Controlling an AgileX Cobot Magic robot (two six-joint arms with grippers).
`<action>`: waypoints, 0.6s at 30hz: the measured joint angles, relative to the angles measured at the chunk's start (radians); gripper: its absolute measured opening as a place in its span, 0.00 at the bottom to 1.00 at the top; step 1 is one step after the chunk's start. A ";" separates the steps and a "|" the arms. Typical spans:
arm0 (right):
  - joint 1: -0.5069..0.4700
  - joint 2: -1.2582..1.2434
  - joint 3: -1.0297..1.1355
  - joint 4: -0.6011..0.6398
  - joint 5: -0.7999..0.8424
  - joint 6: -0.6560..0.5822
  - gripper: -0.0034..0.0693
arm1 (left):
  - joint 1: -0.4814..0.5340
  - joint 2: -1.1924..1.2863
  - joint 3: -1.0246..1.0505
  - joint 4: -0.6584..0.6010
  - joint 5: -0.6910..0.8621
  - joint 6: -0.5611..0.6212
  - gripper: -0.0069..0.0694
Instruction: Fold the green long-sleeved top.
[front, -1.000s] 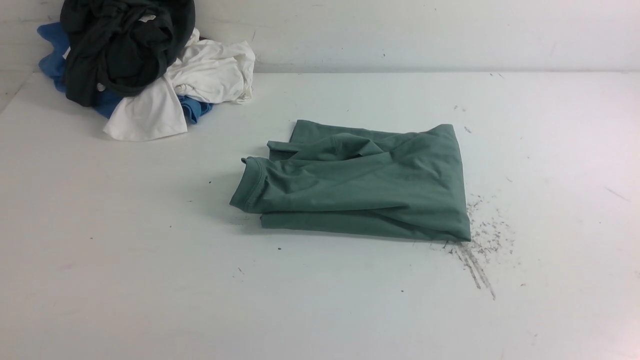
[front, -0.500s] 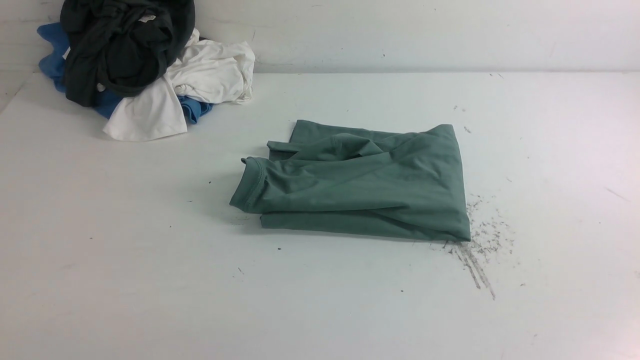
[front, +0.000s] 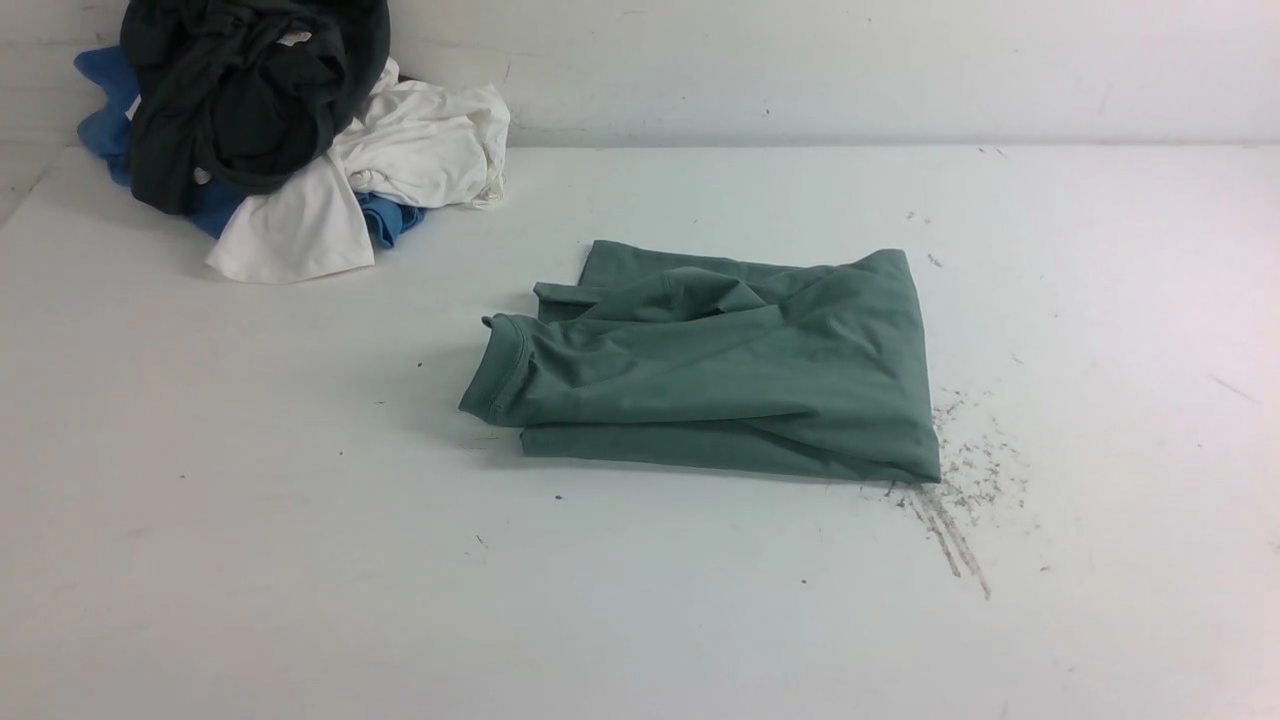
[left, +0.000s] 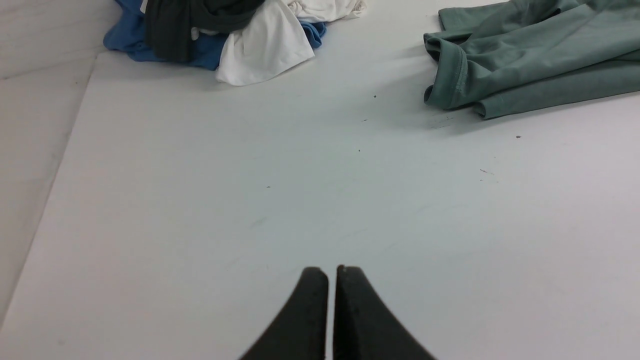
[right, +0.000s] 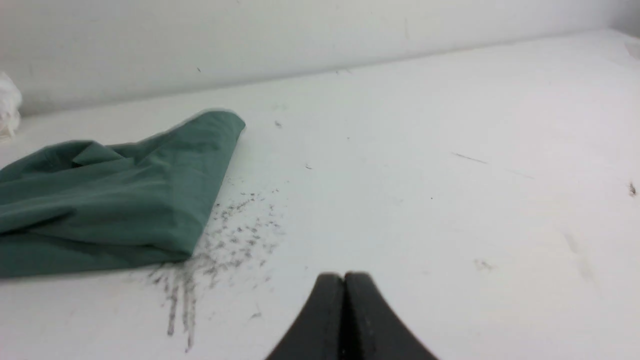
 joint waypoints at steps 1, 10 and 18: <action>0.000 0.000 0.000 -0.001 0.003 0.000 0.03 | 0.000 0.000 0.000 0.000 0.001 0.000 0.10; 0.000 0.000 -0.002 0.000 0.012 -0.046 0.03 | 0.000 0.000 0.000 0.000 0.001 0.001 0.10; 0.000 0.000 -0.002 0.016 0.015 -0.082 0.03 | 0.000 0.000 0.001 0.000 0.001 0.001 0.10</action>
